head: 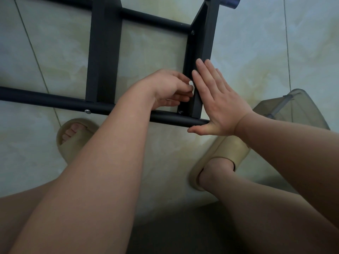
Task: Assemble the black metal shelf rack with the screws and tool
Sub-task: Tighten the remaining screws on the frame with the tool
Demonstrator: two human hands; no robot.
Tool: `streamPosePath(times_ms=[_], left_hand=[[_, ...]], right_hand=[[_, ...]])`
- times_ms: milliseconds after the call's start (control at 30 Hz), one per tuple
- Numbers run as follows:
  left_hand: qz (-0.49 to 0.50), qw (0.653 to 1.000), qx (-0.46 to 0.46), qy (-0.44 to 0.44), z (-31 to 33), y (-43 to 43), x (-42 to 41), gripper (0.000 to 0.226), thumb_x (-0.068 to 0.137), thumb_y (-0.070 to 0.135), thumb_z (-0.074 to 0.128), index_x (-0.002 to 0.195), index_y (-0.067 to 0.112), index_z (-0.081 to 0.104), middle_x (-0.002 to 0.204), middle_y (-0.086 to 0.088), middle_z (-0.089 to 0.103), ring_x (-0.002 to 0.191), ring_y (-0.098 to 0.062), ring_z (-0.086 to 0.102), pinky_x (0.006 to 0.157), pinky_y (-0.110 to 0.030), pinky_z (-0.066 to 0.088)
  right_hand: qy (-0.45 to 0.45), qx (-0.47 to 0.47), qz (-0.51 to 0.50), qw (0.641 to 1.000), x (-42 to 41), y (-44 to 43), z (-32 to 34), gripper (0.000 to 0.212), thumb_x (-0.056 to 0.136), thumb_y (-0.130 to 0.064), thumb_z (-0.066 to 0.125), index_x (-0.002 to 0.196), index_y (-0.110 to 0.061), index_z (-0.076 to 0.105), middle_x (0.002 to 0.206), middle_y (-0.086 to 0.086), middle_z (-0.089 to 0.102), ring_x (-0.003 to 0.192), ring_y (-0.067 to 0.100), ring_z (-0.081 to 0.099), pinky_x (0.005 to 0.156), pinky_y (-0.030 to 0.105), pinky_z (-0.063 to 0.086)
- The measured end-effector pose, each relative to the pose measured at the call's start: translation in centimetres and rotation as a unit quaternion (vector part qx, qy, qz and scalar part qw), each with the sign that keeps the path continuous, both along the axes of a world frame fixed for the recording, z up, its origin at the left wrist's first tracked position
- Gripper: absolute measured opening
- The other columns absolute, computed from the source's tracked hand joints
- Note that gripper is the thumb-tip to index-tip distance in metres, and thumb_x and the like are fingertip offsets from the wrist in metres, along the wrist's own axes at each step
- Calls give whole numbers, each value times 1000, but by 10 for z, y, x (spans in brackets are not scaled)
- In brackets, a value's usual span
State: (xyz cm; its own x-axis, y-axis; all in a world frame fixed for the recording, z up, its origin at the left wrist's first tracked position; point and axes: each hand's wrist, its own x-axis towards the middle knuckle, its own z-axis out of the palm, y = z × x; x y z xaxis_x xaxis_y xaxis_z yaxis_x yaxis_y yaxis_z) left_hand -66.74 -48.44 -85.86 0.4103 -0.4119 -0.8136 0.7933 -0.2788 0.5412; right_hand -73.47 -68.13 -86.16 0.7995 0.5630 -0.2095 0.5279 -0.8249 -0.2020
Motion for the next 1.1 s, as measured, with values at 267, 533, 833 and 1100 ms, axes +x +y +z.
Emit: streamPosePath(times_ms=[267, 533, 833, 1100], left_hand=[[-1, 1000, 7, 18, 3, 0, 1, 10, 96, 17, 61, 87, 23, 60, 71, 3, 73, 80, -16, 72, 78, -31, 50], [16, 999, 44, 5, 1, -1, 2, 7, 95, 20, 60, 91, 16, 64, 68, 0, 74, 69, -13, 72, 71, -28, 51], [13, 999, 37, 22, -2, -5, -1, 8, 94, 17, 61, 95, 11, 66, 67, -1, 74, 66, -12, 73, 72, -29, 52], [-32, 998, 37, 28, 2, -2, 0, 10, 98, 18, 57, 95, 12, 65, 67, 1, 73, 72, -12, 72, 72, -27, 53]], right_hand=[[-6, 4, 2, 1000, 0, -1, -1, 124, 83, -91, 34, 159, 4, 7, 167, 25, 2, 156, 41, -1, 126, 56, 12], [-12, 7, 3, 1000, 0, -1, -2, 124, 83, -91, 34, 159, 4, 8, 167, 26, 3, 156, 41, 0, 126, 55, 11], [-12, 9, 3, 1000, 0, -1, -3, 124, 83, -90, 35, 159, 4, 8, 167, 26, 4, 156, 41, 0, 126, 56, 12], [-6, 2, 3, 1000, 0, -1, -2, 124, 83, -91, 34, 160, 3, 7, 167, 25, 2, 156, 41, -2, 127, 54, 9]])
